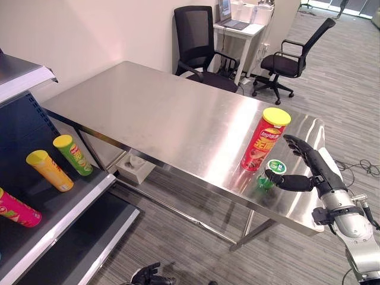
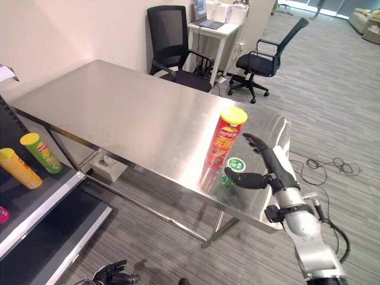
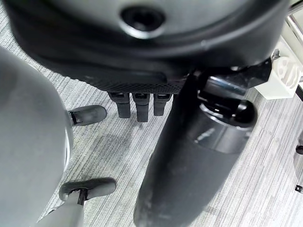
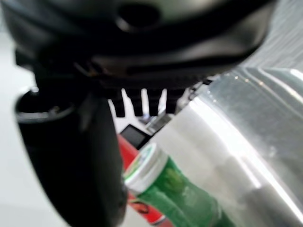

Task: Put the goods on the table back onto the shelves and tidy them up.

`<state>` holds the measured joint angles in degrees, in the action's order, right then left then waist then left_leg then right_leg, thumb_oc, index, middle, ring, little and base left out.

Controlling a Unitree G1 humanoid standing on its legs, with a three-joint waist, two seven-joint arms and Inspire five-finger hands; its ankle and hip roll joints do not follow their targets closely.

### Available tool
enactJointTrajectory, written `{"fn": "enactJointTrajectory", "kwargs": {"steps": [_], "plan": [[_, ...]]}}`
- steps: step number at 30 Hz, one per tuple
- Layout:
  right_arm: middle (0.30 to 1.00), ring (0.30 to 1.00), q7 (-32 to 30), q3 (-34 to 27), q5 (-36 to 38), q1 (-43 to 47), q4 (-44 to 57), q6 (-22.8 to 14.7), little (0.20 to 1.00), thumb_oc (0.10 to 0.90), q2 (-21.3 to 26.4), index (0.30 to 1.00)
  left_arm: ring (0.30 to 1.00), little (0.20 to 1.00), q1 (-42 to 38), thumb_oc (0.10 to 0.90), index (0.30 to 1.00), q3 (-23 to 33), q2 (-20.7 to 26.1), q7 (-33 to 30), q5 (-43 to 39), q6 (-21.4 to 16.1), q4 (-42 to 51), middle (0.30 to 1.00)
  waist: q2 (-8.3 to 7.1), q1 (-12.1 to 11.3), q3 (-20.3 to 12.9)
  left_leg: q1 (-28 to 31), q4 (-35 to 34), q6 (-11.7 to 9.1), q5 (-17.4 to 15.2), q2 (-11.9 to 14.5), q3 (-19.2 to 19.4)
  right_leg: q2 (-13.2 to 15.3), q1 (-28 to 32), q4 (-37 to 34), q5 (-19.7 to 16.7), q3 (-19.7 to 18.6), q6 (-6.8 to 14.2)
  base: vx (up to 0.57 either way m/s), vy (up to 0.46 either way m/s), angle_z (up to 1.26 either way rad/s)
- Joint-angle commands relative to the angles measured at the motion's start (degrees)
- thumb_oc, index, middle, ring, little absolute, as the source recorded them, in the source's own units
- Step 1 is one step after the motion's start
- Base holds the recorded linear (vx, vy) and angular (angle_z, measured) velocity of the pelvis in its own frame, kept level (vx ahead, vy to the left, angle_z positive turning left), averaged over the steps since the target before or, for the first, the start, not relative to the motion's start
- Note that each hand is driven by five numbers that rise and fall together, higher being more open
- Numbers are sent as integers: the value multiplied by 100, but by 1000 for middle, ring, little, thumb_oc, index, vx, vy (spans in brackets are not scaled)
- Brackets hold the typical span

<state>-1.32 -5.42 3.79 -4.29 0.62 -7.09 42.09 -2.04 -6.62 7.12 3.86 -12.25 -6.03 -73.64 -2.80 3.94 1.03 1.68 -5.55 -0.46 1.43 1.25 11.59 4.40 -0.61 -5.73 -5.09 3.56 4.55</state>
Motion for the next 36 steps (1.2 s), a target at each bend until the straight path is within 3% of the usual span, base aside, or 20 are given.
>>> {"fn": "enactJointTrajectory", "kwargs": {"steps": [1, 36], "plan": [[900, 900, -465, -439, 42, 822, -186, -412, 900, 800, -9, 900, 900, 900, -261, 800, 900, -235, -75, -28, -77, -191, -315, 900, -62, -207, -125, 584, 55, -432, -367, 404, 181, 231, 277, 140, 337, -127, 363, 37, -14, 14], [900, 900, -779, 114, 41, 1444, -1351, -335, 900, 800, -270, 900, 900, 900, -30, 800, 900, -335, -20, -89, -105, -219, -217, 900, -67, -463, -104, 580, 55, -432, -390, 359, 6, 299, 414, 104, 388, 76, 366, 6, -1, 3]]}}
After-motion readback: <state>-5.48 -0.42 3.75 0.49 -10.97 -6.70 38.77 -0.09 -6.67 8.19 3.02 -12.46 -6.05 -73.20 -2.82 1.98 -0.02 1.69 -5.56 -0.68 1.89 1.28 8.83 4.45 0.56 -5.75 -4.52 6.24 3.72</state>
